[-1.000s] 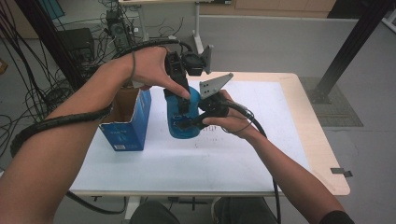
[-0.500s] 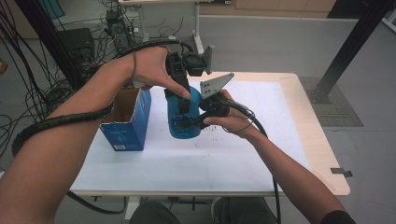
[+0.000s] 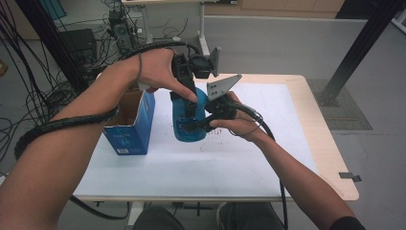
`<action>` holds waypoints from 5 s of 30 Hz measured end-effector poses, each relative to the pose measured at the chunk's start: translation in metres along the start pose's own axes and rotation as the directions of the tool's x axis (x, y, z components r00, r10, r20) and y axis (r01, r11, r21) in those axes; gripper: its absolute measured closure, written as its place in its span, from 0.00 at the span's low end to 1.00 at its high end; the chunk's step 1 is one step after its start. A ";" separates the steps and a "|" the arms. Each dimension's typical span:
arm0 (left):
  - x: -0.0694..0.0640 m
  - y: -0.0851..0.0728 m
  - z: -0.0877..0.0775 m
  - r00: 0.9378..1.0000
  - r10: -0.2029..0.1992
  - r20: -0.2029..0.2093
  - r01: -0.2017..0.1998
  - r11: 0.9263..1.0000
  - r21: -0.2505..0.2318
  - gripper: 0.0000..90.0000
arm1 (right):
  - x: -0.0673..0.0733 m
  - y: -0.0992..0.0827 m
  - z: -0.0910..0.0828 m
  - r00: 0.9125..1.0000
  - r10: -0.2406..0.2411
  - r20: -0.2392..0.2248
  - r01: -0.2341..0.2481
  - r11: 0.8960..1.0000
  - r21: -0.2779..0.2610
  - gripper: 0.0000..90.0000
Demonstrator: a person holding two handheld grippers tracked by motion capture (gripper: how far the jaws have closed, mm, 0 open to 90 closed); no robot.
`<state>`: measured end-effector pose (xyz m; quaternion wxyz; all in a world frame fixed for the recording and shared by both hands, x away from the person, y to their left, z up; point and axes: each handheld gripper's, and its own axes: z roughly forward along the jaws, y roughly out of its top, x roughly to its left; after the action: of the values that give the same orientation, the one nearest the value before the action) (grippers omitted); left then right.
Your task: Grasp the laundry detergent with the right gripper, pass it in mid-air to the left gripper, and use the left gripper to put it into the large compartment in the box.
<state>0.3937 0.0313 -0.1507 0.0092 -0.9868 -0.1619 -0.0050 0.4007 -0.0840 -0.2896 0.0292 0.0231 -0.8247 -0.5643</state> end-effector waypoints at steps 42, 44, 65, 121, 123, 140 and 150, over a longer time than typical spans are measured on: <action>-0.006 0.004 -0.001 0.998 0.062 -0.002 -0.062 0.998 0.001 0.40 | 0.002 -0.002 -0.002 0.999 -0.046 0.015 0.045 0.999 0.031 0.49; -0.006 0.004 -0.001 0.998 0.064 0.002 -0.064 0.998 0.003 0.40 | 0.002 -0.003 -0.002 0.999 -0.047 0.015 0.046 0.998 0.031 0.49; -0.008 0.008 -0.002 0.998 0.067 -0.010 -0.066 0.998 0.017 0.40 | 0.002 -0.004 -0.002 0.999 -0.040 0.010 0.040 0.999 0.018 0.49; -0.008 0.009 0.006 0.999 0.051 -0.011 -0.051 0.999 0.003 0.41 | 0.000 -0.008 0.000 0.999 -0.043 0.010 0.042 0.998 0.044 0.46; -0.008 0.009 0.005 0.999 0.048 -0.013 -0.048 0.999 0.001 0.41 | 0.000 -0.008 0.000 0.999 -0.042 0.010 0.041 0.998 0.040 0.46; -0.009 0.010 0.004 0.999 0.050 -0.022 -0.050 0.999 -0.001 0.41 | -0.001 -0.008 -0.002 0.999 -0.044 0.019 0.043 0.998 0.035 0.46; -0.009 0.011 0.005 0.999 0.049 -0.022 -0.049 0.999 -0.002 0.41 | 0.000 -0.009 -0.003 0.999 -0.045 0.027 0.044 0.998 0.037 0.46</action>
<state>0.3884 0.0179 -0.1558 0.0097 -0.9903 -0.1374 -0.0156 0.4014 -0.0904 -0.2970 0.0046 0.0342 -0.8343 -0.5502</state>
